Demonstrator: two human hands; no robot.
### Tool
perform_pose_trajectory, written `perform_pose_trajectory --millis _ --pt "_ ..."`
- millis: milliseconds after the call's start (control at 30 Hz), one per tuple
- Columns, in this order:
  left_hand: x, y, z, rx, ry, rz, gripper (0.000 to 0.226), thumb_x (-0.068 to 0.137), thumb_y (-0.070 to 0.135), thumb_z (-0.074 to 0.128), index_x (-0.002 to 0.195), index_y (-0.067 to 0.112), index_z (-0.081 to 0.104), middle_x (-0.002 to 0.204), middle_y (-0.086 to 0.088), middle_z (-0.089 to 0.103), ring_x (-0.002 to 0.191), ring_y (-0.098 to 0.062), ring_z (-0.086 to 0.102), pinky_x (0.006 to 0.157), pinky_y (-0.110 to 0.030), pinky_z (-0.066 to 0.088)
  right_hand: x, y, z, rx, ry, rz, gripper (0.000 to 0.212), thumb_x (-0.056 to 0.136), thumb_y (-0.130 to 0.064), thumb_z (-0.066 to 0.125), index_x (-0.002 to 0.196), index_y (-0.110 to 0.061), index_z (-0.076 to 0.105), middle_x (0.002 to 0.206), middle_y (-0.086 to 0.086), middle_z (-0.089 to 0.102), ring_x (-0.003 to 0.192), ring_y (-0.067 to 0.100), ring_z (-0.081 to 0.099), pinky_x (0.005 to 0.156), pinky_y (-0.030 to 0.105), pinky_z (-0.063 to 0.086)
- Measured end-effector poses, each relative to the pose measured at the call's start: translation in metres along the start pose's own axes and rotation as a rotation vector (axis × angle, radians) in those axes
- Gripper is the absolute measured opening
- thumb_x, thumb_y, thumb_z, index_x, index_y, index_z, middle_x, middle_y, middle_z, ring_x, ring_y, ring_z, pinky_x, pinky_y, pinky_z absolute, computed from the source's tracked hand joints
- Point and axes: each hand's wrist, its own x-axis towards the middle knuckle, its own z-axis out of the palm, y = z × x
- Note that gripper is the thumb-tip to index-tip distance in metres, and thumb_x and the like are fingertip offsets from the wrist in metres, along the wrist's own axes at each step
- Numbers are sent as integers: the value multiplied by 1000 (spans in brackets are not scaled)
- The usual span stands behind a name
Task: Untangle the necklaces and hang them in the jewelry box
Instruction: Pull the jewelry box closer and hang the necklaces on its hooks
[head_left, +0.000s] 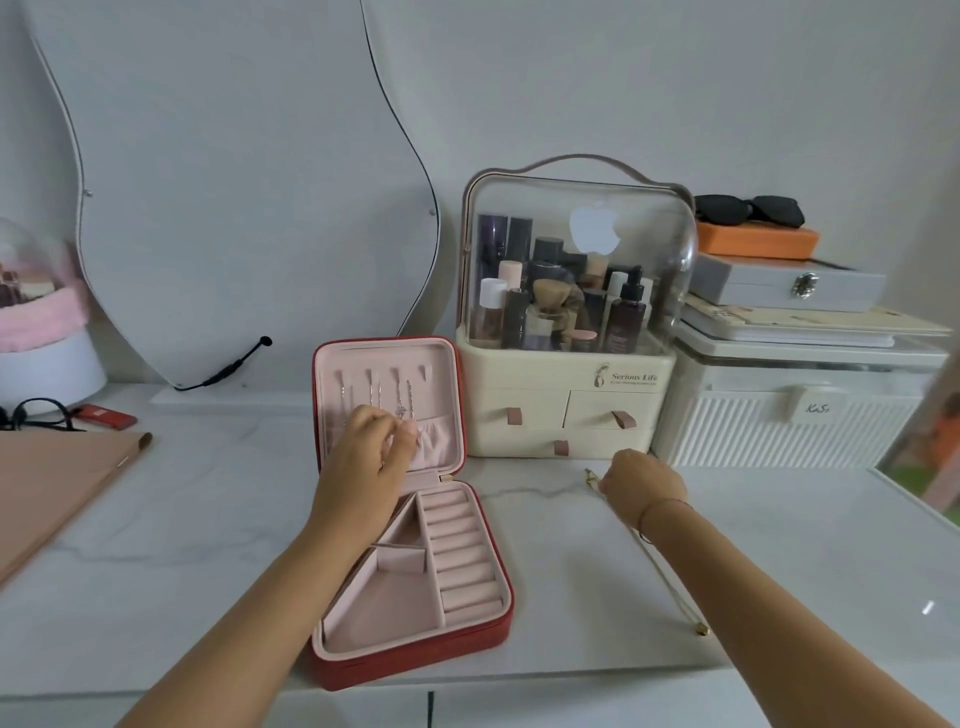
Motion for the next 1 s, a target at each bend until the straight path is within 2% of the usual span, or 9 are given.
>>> perform_pose_trajectory --millis 100,200,267,400,533,633,700,867,1000 --pt "0 0 -1 4 7 -10 44 94 43 38 82 10 65 93 5 49 82 -12 50 70 -29 35 1 2 -1 -7 -65 -20 22 95 -14 42 73 -15 46 76 2 50 80 24 50 71 30 42" --pt "-1 1 -1 4 9 -9 53 89 50 31 84 10 65 95 4 50 82 -11 49 72 -29 37 3 12 -3 136 -132 -87 26 96 -16 42 72 -12 51 76 7 52 74 24 47 69 31 42" --pt "-1 1 -1 6 4 -10 61 86 57 27 84 10 65 95 5 50 83 -11 50 73 -29 38 -3 15 -11 415 -145 -147 33 96 -12 46 64 -9 50 65 5 50 64 20 44 62 28 38" --pt "0 4 -1 -74 -9 -20 64 84 60 29 84 7 65 94 1 54 86 -13 53 75 -27 39 -23 10 -35 1063 -362 -205 25 98 -13 48 79 -4 61 73 3 61 66 11 58 71 22 50" --pt "-3 36 -4 -341 -159 -150 31 99 36 43 91 22 69 97 5 69 93 -12 63 85 -23 46 -39 -13 -60 1288 -590 -359 24 96 -14 52 74 -9 59 73 5 52 61 11 49 65 23 49" --pt "0 78 -6 -653 -443 -244 33 100 39 37 102 25 67 105 2 71 105 -17 64 97 -32 46 -54 -39 -84 1293 -652 -469 15 87 -19 59 82 -5 61 69 1 51 58 8 43 55 19 42" --pt "6 101 -13 -774 -584 -246 36 101 40 35 100 22 66 102 -2 71 101 -18 65 96 -34 44 -58 -54 -101 1180 -565 -565 24 90 -15 57 96 8 59 65 1 50 55 8 40 51 19 35" --pt "27 123 -46 -849 -481 -295 18 96 24 53 99 9 62 69 -4 58 52 -12 56 60 -25 53 -61 -79 -142 1099 -304 -645 13 93 -6 56 101 3 61 63 -3 56 53 7 39 50 15 33" --pt "44 122 -73 -607 -359 -163 11 90 21 62 90 12 67 53 9 45 46 -6 37 53 -21 38 -60 -94 -161 1077 -262 -710 18 91 -5 59 104 6 63 59 -3 52 51 4 40 52 15 32"
